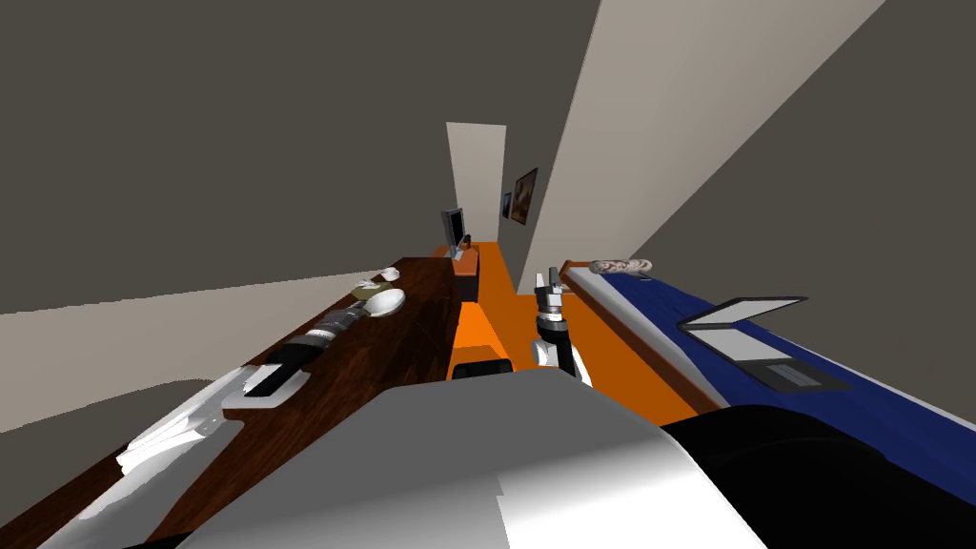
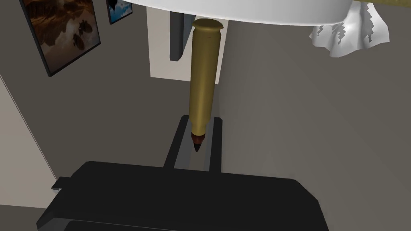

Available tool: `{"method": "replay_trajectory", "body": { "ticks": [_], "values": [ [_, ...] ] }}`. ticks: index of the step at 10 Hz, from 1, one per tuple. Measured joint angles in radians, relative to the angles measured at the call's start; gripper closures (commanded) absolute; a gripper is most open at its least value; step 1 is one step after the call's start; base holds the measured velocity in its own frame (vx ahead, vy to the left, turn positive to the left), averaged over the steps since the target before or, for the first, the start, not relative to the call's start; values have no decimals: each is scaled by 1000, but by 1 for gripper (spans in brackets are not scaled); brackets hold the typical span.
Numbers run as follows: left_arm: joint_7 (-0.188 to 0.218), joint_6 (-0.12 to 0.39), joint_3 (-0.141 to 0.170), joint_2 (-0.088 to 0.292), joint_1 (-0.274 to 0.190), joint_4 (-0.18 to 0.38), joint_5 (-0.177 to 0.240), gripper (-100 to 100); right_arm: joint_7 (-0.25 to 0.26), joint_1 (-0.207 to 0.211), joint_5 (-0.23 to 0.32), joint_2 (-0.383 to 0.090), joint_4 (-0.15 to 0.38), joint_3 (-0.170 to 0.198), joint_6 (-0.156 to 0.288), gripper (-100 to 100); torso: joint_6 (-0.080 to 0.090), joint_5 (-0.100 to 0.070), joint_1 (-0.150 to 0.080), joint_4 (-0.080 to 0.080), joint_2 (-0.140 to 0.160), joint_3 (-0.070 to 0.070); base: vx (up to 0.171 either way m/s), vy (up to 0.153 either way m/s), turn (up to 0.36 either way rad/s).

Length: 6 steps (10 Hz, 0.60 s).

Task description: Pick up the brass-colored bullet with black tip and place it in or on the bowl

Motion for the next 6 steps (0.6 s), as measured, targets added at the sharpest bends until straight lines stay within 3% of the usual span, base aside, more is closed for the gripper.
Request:
{"method": "replay_trajectory", "body": {
  "ticks": [4,5,6],
  "values": [
    [69,52,5,72,-2,-14,16,100,0,0,0,0,0,0,0,0,0,1,1,0,0,0,72,-18,-43],
    [73,56,6,75,-3,-16,17,-100,0,0,0,0,0,0,0,0,0,2,1,0,3,1,8,-1,-1],
    [73,56,6,74,-3,-16,17,-100,0,0,0,0,0,0,0,0,-1,2,2,0,5,2,0,0,0]
  ]
}}
